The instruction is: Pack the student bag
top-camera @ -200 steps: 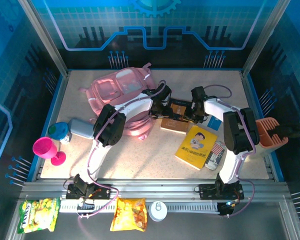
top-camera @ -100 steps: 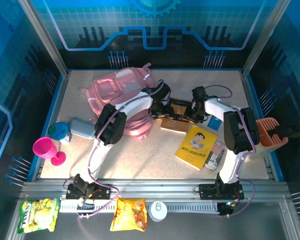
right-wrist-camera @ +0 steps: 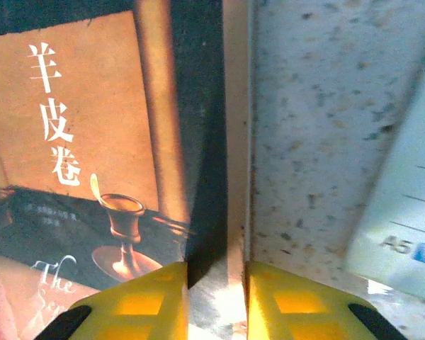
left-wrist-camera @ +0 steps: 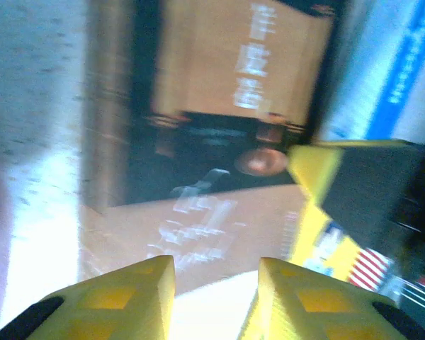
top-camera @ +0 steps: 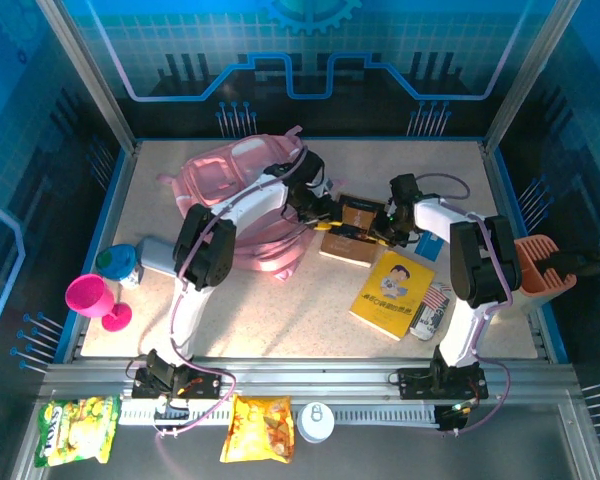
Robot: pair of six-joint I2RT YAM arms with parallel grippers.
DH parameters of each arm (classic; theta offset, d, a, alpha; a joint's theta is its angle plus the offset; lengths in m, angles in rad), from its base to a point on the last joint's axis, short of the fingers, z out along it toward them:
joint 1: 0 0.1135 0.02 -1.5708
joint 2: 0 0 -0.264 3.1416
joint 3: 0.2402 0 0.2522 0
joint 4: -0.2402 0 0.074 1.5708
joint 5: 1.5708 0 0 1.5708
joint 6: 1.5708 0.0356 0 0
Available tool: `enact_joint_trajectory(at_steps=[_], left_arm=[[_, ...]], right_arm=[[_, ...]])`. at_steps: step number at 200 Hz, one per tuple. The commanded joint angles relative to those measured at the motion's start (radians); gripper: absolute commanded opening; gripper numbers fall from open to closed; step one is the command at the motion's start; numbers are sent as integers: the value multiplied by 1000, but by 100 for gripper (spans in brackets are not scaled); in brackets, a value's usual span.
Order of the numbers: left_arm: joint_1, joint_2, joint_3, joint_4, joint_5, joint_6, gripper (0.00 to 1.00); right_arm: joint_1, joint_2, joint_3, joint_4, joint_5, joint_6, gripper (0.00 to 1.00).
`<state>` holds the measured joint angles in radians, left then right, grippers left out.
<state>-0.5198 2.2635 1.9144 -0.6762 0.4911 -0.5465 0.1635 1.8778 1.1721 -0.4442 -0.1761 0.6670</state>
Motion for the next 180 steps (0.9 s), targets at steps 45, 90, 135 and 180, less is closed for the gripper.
enact_joint_trajectory(at_steps=[45,90,135,180], left_arm=[[-16,-57,-134,100,15,-83,38],[-17,-43,-95,20,-255,-10,46],[-20,36,-45,-5,-319,-4,51],[-46,113,11,-75,-354,31,52]], right_arm=[[4,24,-31,12,-37,29,24],[7,15,-10,-45,27,20,24],[12,20,-2,-50,8,16,25],[23,22,25,-67,-15,-12,26]])
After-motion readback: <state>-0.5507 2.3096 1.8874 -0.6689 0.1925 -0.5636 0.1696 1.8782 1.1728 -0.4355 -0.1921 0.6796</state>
